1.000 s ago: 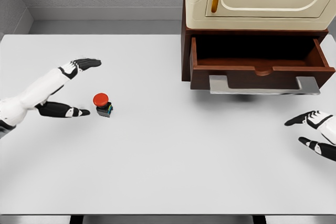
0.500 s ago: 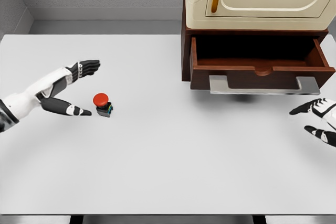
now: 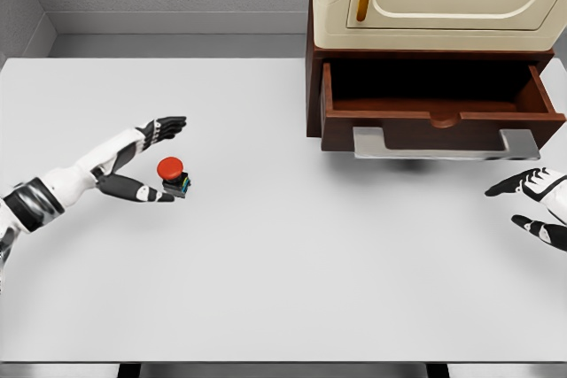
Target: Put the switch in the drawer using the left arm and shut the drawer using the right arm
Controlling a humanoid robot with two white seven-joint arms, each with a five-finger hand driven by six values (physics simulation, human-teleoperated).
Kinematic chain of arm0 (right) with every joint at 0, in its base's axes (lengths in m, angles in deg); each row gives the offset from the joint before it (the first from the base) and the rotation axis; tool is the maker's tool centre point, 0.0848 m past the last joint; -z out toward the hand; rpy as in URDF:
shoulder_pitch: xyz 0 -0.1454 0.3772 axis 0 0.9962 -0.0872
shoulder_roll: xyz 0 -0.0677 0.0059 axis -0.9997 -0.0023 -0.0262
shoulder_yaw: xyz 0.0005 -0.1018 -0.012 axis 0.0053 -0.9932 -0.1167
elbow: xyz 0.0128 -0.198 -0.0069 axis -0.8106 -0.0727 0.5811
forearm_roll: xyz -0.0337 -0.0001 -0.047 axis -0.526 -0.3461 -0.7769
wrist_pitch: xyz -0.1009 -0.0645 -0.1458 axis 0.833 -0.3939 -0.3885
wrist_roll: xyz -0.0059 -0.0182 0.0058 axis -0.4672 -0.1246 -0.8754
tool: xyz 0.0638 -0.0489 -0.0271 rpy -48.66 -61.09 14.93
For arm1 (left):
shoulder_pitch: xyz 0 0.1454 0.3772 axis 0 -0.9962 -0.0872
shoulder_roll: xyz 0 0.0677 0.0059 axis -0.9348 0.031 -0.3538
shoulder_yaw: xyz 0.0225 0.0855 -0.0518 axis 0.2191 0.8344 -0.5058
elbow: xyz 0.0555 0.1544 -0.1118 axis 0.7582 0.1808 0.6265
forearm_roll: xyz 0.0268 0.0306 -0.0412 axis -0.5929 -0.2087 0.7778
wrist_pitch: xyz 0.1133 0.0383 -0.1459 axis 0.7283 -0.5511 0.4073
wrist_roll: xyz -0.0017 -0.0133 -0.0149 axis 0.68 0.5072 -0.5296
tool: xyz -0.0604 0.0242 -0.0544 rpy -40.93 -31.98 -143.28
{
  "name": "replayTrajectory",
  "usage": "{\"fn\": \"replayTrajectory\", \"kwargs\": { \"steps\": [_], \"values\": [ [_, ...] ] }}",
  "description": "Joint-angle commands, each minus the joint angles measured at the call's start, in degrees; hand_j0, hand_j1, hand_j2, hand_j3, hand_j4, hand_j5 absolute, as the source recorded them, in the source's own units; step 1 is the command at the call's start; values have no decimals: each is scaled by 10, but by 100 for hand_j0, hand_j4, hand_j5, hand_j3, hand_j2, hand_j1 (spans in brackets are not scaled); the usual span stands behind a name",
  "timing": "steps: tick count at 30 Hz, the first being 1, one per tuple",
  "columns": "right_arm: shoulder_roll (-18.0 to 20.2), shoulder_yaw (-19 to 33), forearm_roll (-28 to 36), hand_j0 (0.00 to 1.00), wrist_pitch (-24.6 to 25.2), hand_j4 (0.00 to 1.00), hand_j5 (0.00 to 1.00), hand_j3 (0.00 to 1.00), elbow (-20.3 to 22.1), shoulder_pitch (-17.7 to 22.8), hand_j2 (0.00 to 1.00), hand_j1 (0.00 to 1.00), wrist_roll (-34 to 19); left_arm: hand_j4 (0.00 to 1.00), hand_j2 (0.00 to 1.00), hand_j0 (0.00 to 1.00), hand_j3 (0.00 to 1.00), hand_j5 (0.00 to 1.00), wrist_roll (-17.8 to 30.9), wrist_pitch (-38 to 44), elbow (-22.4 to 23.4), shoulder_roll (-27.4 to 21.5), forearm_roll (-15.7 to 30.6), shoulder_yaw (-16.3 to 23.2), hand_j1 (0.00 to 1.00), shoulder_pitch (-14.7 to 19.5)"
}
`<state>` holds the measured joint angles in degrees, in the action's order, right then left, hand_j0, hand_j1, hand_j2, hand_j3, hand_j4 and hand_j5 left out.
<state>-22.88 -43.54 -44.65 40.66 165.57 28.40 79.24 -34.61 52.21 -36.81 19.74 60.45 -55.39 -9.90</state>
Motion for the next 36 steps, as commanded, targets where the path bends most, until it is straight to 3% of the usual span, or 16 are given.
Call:
{"fn": "replayTrajectory", "kwargs": {
  "steps": [1,11,13,19,23,26,36],
  "values": [
    [0,0,4,69,0,69,69,69,0,0,69,69,0,100,100,100,100,100,0,-45,19,9,0,1,100,0],
    [2,0,4,69,0,69,69,69,0,4,69,69,0,100,100,100,100,100,-54,-70,80,22,-10,8,100,4],
    [2,0,4,69,0,69,69,69,0,4,69,69,0,100,100,100,100,100,-54,-70,91,21,-9,30,100,15],
    [3,0,4,68,0,68,68,68,0,3,68,68,0,94,94,94,94,94,-57,-70,89,20,-10,58,94,14],
    [1,1,4,56,0,56,56,56,0,3,56,56,0,89,89,89,89,89,-57,-68,88,15,-8,64,89,12],
    [0,3,4,54,0,54,54,54,0,3,54,54,0,88,88,88,88,88,-57,-65,93,13,-6,61,88,16],
    [0,3,5,55,0,55,55,55,0,0,55,55,0,84,84,84,84,84,-57,-62,115,12,-2,60,84,27]
  ]
}}
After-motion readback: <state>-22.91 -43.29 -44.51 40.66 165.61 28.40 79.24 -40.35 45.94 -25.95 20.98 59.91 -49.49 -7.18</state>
